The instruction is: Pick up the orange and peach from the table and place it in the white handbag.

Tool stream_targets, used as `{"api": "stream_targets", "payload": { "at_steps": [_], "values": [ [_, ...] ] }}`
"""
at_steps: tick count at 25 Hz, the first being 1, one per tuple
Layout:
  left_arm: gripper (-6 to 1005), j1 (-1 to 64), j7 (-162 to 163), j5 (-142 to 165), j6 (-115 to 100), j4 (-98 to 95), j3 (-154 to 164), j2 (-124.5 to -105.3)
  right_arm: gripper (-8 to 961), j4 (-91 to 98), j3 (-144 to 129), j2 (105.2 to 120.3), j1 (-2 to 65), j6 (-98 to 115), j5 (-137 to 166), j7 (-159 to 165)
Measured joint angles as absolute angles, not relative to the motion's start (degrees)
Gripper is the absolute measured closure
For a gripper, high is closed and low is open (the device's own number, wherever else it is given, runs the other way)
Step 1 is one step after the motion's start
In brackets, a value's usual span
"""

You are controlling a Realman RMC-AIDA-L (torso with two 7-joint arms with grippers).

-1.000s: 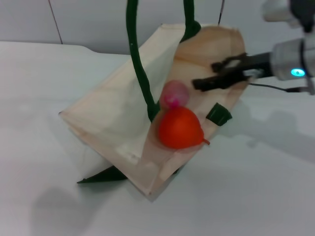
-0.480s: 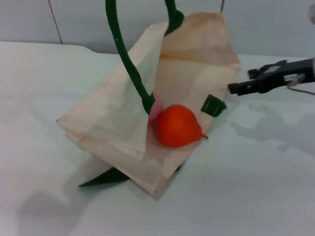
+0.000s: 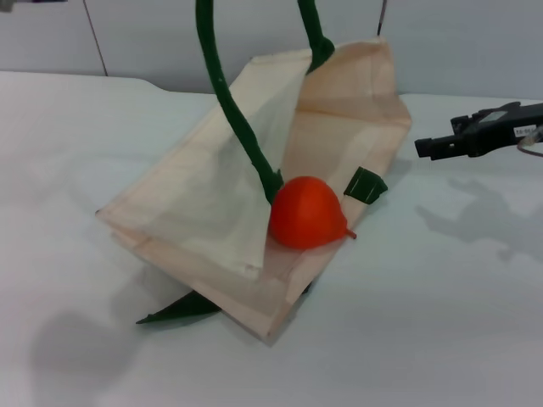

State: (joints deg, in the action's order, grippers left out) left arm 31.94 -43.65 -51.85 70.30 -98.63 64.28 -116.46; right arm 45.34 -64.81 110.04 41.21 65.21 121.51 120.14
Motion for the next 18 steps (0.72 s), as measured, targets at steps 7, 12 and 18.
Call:
{"api": "stream_targets", "payload": {
  "at_steps": [7, 12, 18],
  "values": [
    [580, 31.99, -49.84, -58.47, 68.45, -93.5, 64.23, -116.46, 79, 45.35, -64.56, 110.04, 41.1, 65.26, 121.57, 120.24],
    [518, 32.08, -52.72, -61.5, 67.19, -90.75, 64.25, -116.46, 80, 45.29, -64.37, 110.04, 41.24, 65.29, 121.59, 120.24],
    [397, 31.94, -53.3, -63.01, 66.03, -89.39, 64.05, -116.46, 80, 45.24, -63.46, 110.04, 41.16, 65.29, 121.68, 120.24]
  ]
}}
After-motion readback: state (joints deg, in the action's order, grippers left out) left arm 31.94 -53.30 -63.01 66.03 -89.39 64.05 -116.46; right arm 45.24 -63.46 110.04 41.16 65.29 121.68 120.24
